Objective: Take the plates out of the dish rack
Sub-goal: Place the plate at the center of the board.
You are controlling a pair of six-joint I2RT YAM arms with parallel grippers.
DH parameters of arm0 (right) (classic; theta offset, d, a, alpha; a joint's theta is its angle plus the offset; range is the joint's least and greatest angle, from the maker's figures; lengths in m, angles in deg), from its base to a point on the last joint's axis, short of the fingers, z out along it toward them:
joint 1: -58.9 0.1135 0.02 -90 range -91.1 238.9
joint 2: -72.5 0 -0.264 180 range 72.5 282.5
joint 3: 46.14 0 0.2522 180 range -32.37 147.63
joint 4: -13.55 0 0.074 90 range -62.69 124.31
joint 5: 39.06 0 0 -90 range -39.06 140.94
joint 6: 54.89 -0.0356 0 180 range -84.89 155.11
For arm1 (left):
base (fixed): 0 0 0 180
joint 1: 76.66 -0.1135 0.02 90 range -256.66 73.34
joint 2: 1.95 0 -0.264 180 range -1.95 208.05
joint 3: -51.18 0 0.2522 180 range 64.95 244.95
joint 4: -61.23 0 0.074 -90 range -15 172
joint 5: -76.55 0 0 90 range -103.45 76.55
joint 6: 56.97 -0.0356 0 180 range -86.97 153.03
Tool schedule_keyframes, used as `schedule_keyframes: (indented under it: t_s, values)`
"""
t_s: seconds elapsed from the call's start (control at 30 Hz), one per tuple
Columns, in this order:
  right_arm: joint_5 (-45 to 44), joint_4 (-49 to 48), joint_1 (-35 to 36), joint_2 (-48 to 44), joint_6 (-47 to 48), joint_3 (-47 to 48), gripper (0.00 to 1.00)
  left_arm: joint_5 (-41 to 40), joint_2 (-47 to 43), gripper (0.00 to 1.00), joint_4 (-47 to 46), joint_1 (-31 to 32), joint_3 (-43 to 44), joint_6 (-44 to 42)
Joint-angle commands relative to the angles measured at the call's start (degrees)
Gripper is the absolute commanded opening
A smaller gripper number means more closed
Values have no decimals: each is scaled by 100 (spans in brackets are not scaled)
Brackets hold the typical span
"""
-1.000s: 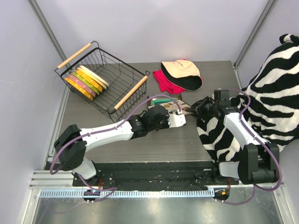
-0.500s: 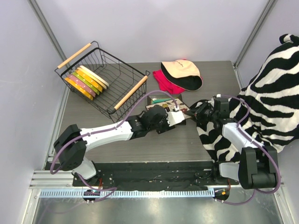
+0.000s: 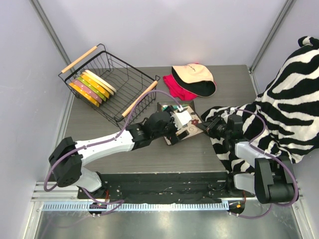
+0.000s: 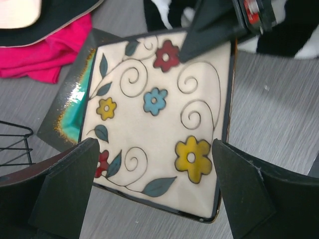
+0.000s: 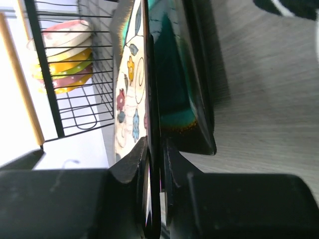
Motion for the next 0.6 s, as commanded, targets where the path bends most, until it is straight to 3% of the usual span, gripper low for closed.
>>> schedule_keyframes:
  t_s: [0.0, 0.17, 0.3, 0.57]
  values:
    - [93, -1904, 55, -362, -339, -225, 1, 47, -488, 100, -569, -181, -211, 781]
    - [-198, -2756, 91, -371, -523, -646, 1, -137, -664, 100, -701, -471, -492, 2054]
    - [-523, -3285, 134, -318, -681, -893, 1, -480, -550, 100, -350, -621, -519, 3538]
    - [-1314, -4243, 275, -99, -831, -1271, 1, -349, -427, 100, -594, -910, -1203, 5096]
